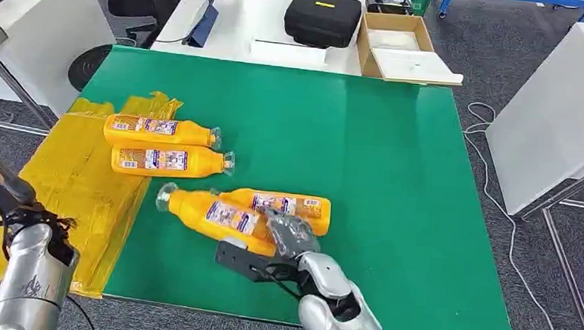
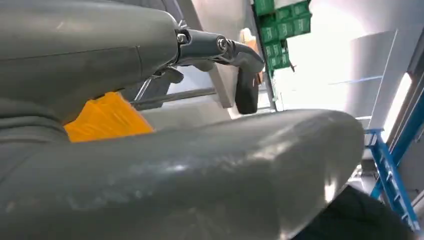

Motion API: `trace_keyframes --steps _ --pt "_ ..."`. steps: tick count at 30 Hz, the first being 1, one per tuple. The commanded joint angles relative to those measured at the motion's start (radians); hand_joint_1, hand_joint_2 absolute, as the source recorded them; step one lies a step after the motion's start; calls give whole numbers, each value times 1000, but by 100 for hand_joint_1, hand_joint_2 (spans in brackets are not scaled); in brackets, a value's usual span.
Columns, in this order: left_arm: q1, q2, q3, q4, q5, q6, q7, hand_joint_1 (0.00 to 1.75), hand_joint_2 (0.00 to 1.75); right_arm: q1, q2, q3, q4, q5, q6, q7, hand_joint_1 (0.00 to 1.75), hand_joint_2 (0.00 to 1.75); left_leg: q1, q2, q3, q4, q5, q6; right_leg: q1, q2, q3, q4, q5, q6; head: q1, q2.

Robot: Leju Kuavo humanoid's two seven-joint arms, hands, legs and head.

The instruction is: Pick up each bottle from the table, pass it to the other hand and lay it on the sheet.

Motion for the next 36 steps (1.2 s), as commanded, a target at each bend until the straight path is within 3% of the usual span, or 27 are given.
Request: trace_keyframes --steps 1,2,13,19,21,36 --pt "0 -55 -34 25 47 -159 74 0 0 -79 -2 -84 -136 -40 -35 -5 175 175 1 -2 4 1 -2 -4 1 -3 5 0 -3 -2 0 0" --pt "8 -70 -68 14 77 -232 106 0 175 -91 5 -87 -132 -47 -52 -4 175 175 0 -2 3 0 -1 -3 0 -2 4 0 -2 -2 0 0" --pt "89 -127 -324 -109 218 -433 194 0 175 -206 52 -80 88 -119 -108 -34 175 175 0 -1 3 0 -2 -3 1 -1 4 0 -1 -2 0 0" --pt "128 -103 -440 -202 323 -484 225 0 175 -262 87 -55 181 -141 -110 -49 175 175 2 1 8 2 -5 -7 2 0 10 1 -4 -4 0 0" --pt "136 -90 -475 -225 365 -499 240 0 175 -274 98 -48 218 -144 -122 -58 175 175 1 0 4 1 -3 -4 1 0 5 0 -2 -2 0 0" --pt "102 -59 -563 -247 448 -509 236 0 175 -302 138 41 304 -156 -133 -103 175 175 2 -1 5 1 -3 -5 2 -1 6 0 -2 -3 0 0"
